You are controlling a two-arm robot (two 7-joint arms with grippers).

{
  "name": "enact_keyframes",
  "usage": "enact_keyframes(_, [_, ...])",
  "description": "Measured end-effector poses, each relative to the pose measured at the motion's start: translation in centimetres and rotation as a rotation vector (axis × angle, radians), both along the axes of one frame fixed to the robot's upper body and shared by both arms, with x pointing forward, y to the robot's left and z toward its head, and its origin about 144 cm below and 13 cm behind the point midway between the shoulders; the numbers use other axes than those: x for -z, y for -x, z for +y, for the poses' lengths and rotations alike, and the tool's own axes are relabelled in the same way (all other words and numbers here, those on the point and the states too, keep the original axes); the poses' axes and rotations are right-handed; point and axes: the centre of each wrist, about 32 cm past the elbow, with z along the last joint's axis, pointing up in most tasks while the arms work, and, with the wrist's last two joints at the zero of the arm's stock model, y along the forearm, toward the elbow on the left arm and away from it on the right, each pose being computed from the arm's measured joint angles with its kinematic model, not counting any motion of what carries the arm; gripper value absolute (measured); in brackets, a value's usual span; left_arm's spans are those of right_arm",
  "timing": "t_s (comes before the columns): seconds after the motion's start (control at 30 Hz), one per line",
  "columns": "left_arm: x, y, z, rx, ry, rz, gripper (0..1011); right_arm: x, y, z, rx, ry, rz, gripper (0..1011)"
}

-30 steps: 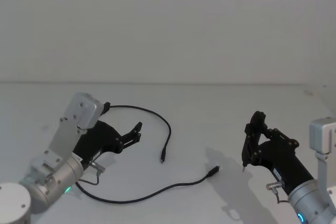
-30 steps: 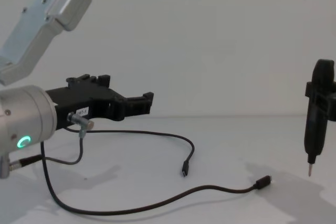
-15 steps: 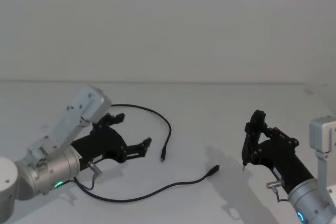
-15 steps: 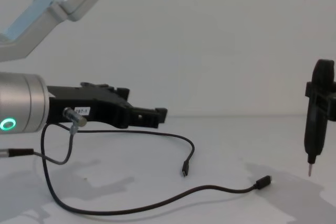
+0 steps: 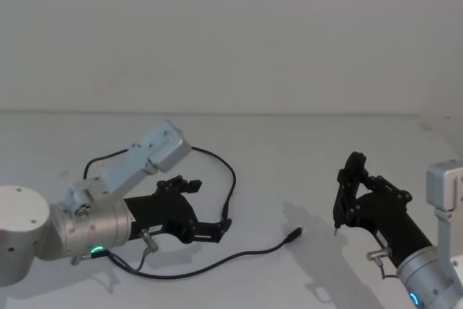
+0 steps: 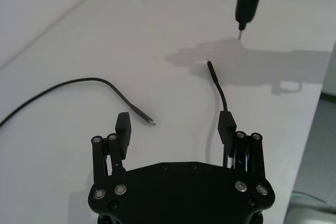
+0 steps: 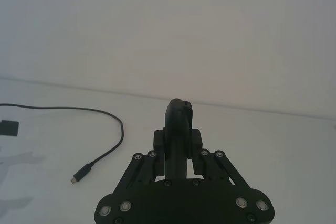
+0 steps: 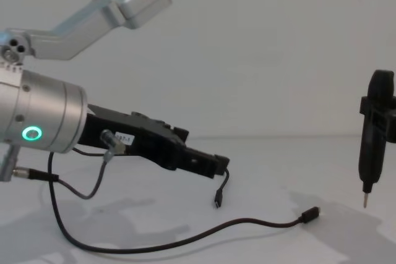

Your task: Pick up the data cable with the one hand.

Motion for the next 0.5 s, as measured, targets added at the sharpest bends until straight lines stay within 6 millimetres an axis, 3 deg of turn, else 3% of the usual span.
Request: enact_keyframes(0.5, [-0.1, -0.9, -2.0, 0.029, -0.087, 0.084, 1002, 0.0, 0.0, 0.0, 0.000, 0.000, 0.000, 279])
